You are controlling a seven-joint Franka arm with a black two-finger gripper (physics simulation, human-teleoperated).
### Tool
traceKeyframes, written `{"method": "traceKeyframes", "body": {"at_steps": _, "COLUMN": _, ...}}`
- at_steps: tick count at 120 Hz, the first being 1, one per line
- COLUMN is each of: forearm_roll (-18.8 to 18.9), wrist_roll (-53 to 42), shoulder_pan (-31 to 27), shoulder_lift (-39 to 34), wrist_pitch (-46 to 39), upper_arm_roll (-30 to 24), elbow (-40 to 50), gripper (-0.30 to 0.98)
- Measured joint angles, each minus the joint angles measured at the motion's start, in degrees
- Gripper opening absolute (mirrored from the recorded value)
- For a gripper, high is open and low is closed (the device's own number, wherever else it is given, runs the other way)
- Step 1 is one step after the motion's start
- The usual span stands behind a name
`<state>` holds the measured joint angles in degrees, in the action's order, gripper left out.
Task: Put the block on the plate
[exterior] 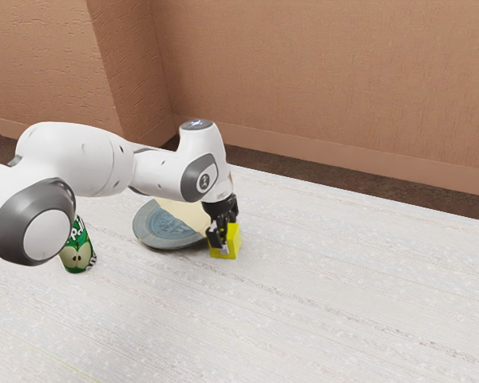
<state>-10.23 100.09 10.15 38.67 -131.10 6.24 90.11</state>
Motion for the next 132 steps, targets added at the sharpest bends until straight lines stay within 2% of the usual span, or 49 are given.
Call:
{"method": "traceKeyframes", "body": {"at_steps": 28, "forearm_roll": 0.11, "wrist_roll": 0.05, "shoulder_pan": 0.31, "shoulder_lift": -1.28, "wrist_pitch": 0.54, "upper_arm_roll": -0.02, "elbow": 0.60, "gripper": 0.41}}
{"method": "traceKeyframes", "body": {"at_steps": 52, "forearm_roll": 0.56, "wrist_roll": 0.10, "shoulder_pan": 1.30, "shoulder_lift": -5.55, "wrist_pitch": 2.85, "upper_arm_roll": -0.04, "elbow": 1.09, "gripper": 0.40}}
{"method": "traceKeyframes", "body": {"at_steps": 64, "forearm_roll": 1.98, "wrist_roll": 0.11, "shoulder_pan": -0.46, "shoulder_lift": -6.10, "wrist_pitch": 4.05, "upper_arm_roll": -2.31, "elbow": -0.24, "gripper": 0.40}}
{"method": "traceKeyframes", "body": {"at_steps": 76, "forearm_roll": 4.11, "wrist_roll": 0.08, "shoulder_pan": -2.80, "shoulder_lift": -4.53, "wrist_pitch": 5.82, "upper_arm_roll": -3.81, "elbow": -4.66, "gripper": 0.40}}
{"method": "traceKeyframes", "body": {"at_steps": 93, "forearm_roll": 5.45, "wrist_roll": -0.57, "shoulder_pan": -5.40, "shoulder_lift": 2.08, "wrist_pitch": 9.87, "upper_arm_roll": -4.14, "elbow": -15.36, "gripper": 0.40}}
{"method": "traceKeyframes", "body": {"at_steps": 107, "forearm_roll": 5.67, "wrist_roll": -1.45, "shoulder_pan": -6.94, "shoulder_lift": 4.82, "wrist_pitch": 11.94, "upper_arm_roll": -3.74, "elbow": -17.79, "gripper": 0.39}}
{"method": "traceKeyframes", "body": {"at_steps": 132, "forearm_roll": 4.98, "wrist_roll": -3.98, "shoulder_pan": -9.43, "shoulder_lift": 5.23, "wrist_pitch": 15.30, "upper_arm_roll": -2.32, "elbow": -19.40, "gripper": 0.39}}
